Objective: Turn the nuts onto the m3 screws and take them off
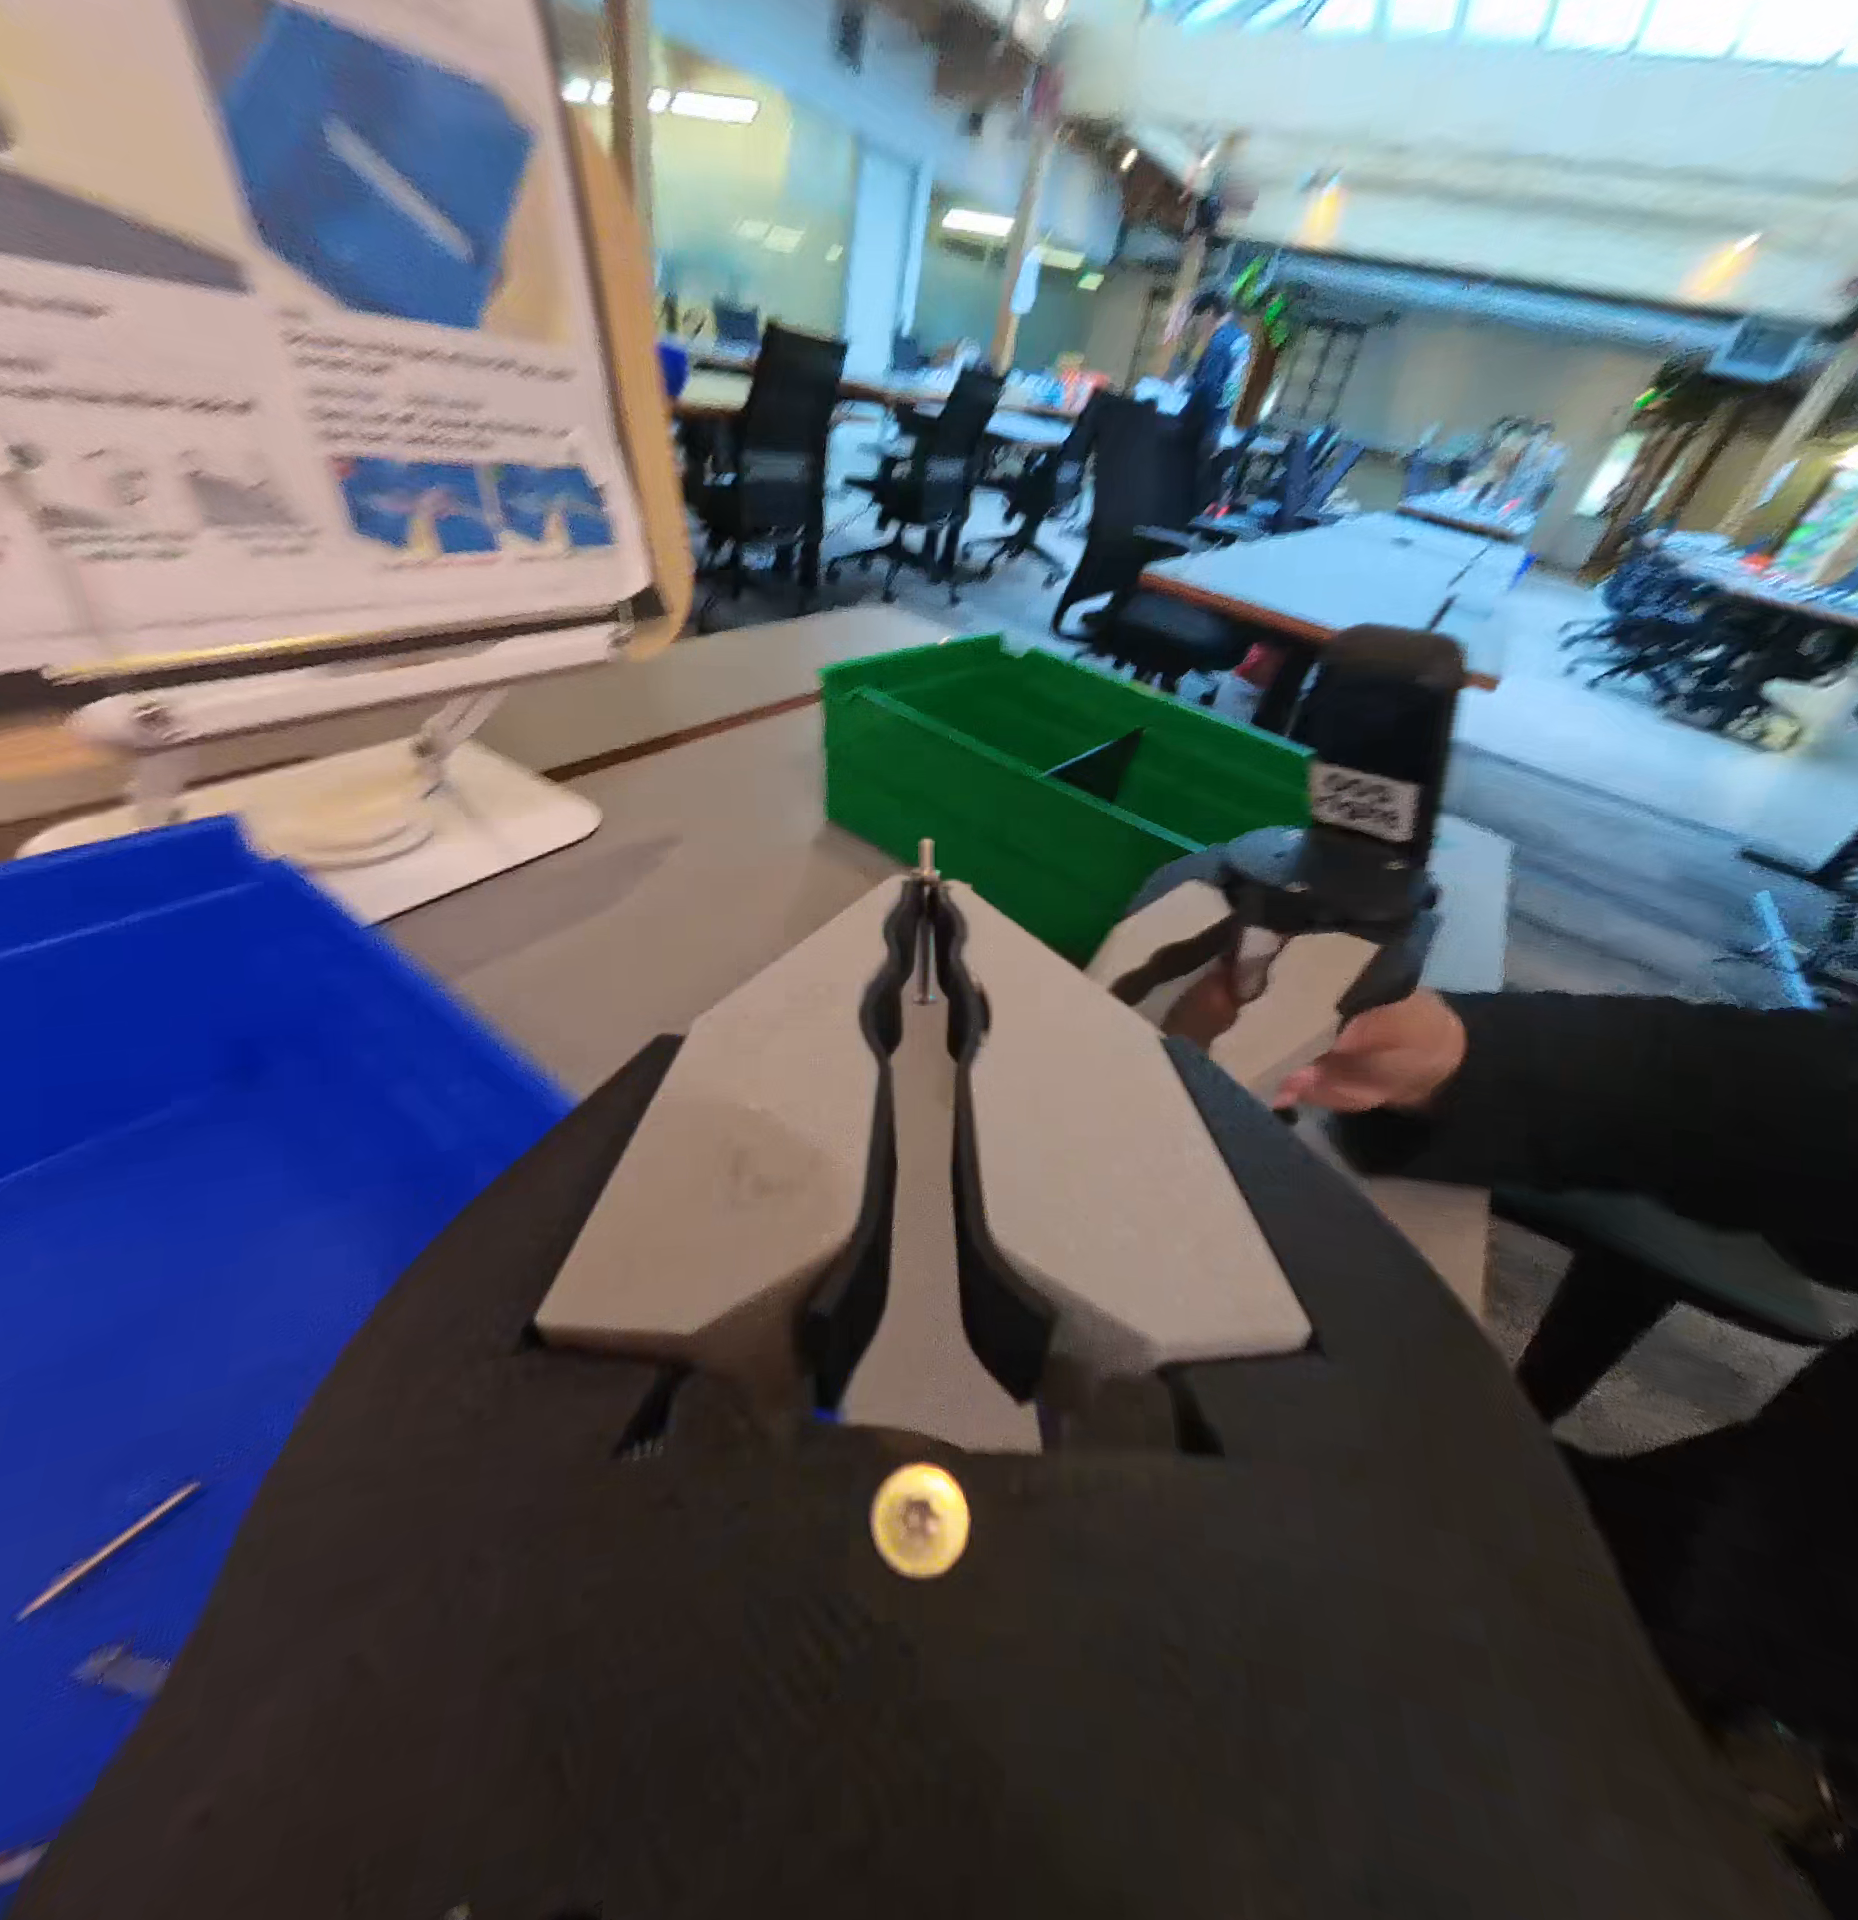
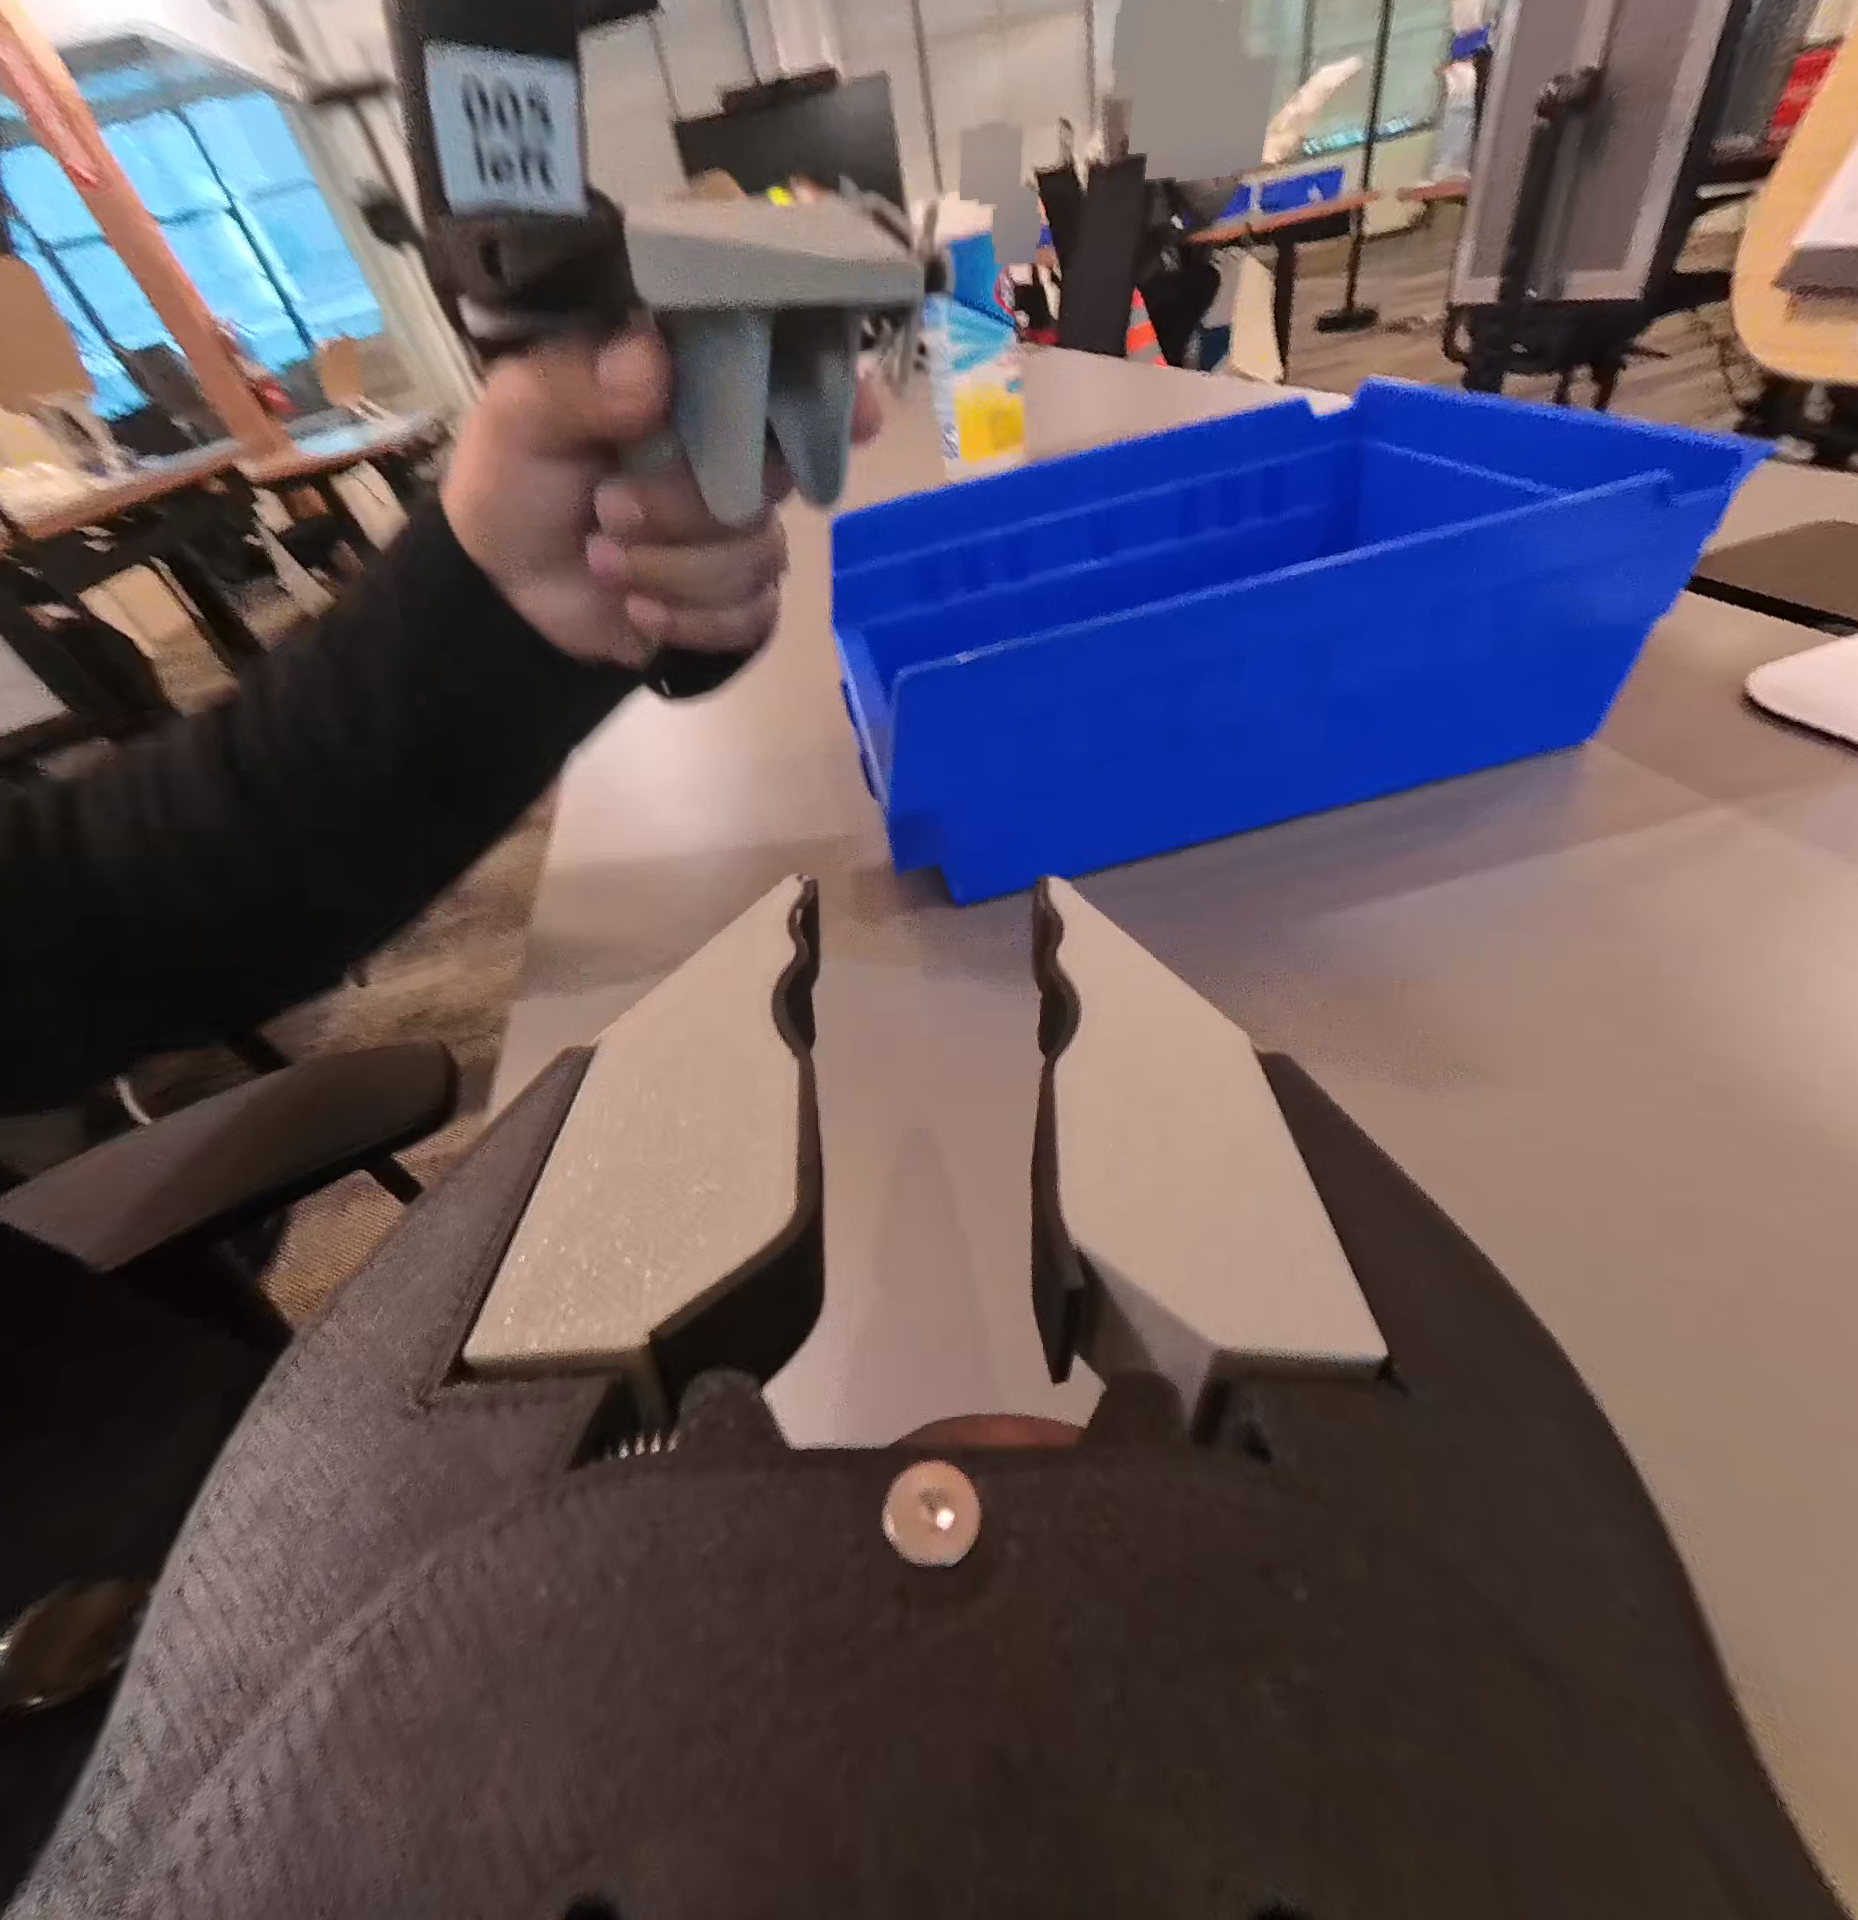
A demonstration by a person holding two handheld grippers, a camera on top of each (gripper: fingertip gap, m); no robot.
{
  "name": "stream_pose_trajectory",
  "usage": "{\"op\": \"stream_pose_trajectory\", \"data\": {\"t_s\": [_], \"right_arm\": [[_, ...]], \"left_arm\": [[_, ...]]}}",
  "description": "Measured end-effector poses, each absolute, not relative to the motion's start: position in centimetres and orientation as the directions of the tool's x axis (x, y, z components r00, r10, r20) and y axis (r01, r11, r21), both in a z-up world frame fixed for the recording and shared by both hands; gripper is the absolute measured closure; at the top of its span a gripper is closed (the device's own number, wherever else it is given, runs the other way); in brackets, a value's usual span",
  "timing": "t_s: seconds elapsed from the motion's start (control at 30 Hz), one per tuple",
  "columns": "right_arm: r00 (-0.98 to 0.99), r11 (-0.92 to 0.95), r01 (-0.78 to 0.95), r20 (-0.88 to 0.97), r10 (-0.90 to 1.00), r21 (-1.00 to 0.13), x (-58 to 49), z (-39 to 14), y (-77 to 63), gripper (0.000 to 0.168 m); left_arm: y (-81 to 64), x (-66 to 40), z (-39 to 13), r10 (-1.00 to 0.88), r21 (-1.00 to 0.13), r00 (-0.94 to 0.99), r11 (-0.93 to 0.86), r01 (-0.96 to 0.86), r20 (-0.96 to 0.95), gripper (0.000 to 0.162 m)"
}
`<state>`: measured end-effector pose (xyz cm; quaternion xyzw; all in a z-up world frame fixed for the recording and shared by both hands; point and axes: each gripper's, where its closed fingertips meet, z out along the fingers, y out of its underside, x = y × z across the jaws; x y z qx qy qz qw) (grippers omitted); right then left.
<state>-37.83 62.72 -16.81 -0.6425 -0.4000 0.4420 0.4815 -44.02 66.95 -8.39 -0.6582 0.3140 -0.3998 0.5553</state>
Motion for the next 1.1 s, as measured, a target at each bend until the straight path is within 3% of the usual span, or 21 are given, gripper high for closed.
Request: {"op": "stream_pose_trajectory", "data": {"t_s": [0.3, 0.5, 0.6, 0.87, 0.97, 1.1], "right_arm": [[0.191, -0.219, -0.090, -0.233, 0.953, -0.971, -36.7, -13.2, 61.8, 0.136], [0.169, -0.220, -0.069, -0.229, 0.959, -0.973, -36.9, -13.4, 61.4, 0.147], [0.154, -0.205, -0.062, -0.213, 0.965, -0.977, -37.0, -13.3, 61.0, 0.166], [0.182, -0.172, -0.010, -0.171, 0.968, -0.985, -37.2, -13.9, 60.9, 0.166], [0.188, -0.170, -0.025, -0.171, 0.967, -0.985, -37.0, -13.6, 61.0, 0.167], [0.185, -0.173, -0.007, -0.172, 0.968, -0.985, -37.0, -13.8, 60.9, 0.166]], "left_arm": [[62.0, -35.6, -9.5, -0.928, -0.939, 0.212, -0.260, 0.227, 0.308, 0.162], [61.4, -34.9, -10.6, -0.926, -0.925, 0.168, -0.293, 0.243, 0.338, 0.161], [61.6, -34.9, -11.0, -0.922, -0.926, 0.178, -0.299, 0.232, 0.343, 0.161], [61.4, -35.0, -11.6, -0.923, -0.929, 0.177, -0.304, 0.208, 0.342, 0.161], [61.6, -35.0, -12.3, -0.920, -0.939, 0.210, -0.297, 0.174, 0.330, 0.152], [61.1, -34.8, -12.5, -0.929, -0.947, 0.201, -0.285, 0.149, 0.311, 0.162]]}}
